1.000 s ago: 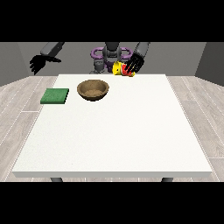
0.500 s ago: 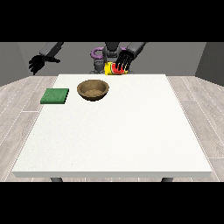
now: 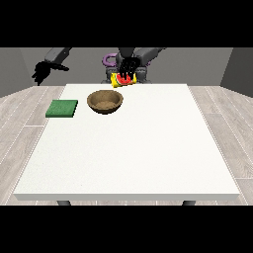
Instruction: Pick the cup and pour the ball into the bowl, then pick the bowl and place it on the pad
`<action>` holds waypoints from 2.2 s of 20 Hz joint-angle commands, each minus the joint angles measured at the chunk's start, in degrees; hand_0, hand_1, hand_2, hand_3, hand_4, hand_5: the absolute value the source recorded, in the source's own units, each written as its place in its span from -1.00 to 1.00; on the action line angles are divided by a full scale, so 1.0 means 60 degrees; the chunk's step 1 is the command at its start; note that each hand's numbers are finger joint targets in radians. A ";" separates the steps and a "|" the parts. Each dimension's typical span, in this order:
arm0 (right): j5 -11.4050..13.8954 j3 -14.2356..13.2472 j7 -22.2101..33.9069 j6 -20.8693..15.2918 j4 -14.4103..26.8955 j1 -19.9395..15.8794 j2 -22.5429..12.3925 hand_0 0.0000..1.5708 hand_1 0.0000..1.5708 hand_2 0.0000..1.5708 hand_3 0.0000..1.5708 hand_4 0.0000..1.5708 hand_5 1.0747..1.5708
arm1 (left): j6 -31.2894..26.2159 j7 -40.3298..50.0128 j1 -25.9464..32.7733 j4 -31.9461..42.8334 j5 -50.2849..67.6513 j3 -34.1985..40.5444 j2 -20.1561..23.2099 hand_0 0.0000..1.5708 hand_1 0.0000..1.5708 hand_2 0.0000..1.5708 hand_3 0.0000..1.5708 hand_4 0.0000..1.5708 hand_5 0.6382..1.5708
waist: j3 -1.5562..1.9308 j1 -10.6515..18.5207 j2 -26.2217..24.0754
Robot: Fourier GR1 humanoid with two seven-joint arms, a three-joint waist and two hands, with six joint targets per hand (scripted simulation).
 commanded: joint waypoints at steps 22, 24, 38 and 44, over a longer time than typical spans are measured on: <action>-0.0143 -0.0183 -0.0455 0.0004 0.0954 -0.0596 -0.0070 -1.00 -1.00 -1.00 -0.78 -1.00 0.78 | -0.4905 -0.0802 -0.2669 -0.0866 -0.3159 -0.1951 0.0145 0.98 0.98 1.00 1.00 0.52 0.78 | 0.0006 0.0353 0.0283; -0.0065 0.0109 0.0067 0.0005 0.0649 -0.0703 0.0068 -1.00 -1.00 -1.00 -0.82 -1.00 0.80 | -0.4723 -0.0405 -0.1828 -0.0808 -0.3420 -0.1965 -0.0004 0.95 0.95 1.00 1.00 0.54 0.76 | -0.0002 -0.0169 0.0138; -0.0557 -0.0254 0.0537 -0.0437 0.0670 -0.0483 0.0478 -1.00 -1.00 -1.00 -1.00 -0.39 0.96 | -0.1325 -0.1611 0.0353 -0.2662 0.0862 0.2609 0.1152 -0.53 -0.53 1.00 1.00 0.10 0.99 | -0.0057 0.1557 0.0635; -0.0668 -0.0236 0.0575 -0.0660 0.0409 -0.0683 0.0846 -1.00 -1.00 -1.00 -1.00 -0.67 0.98 | -0.1519 -0.3172 0.0897 -0.3049 0.4466 0.4362 0.0373 0.50 0.50 0.78 0.43 -0.01 0.93 | -0.0060 0.1511 0.1569</action>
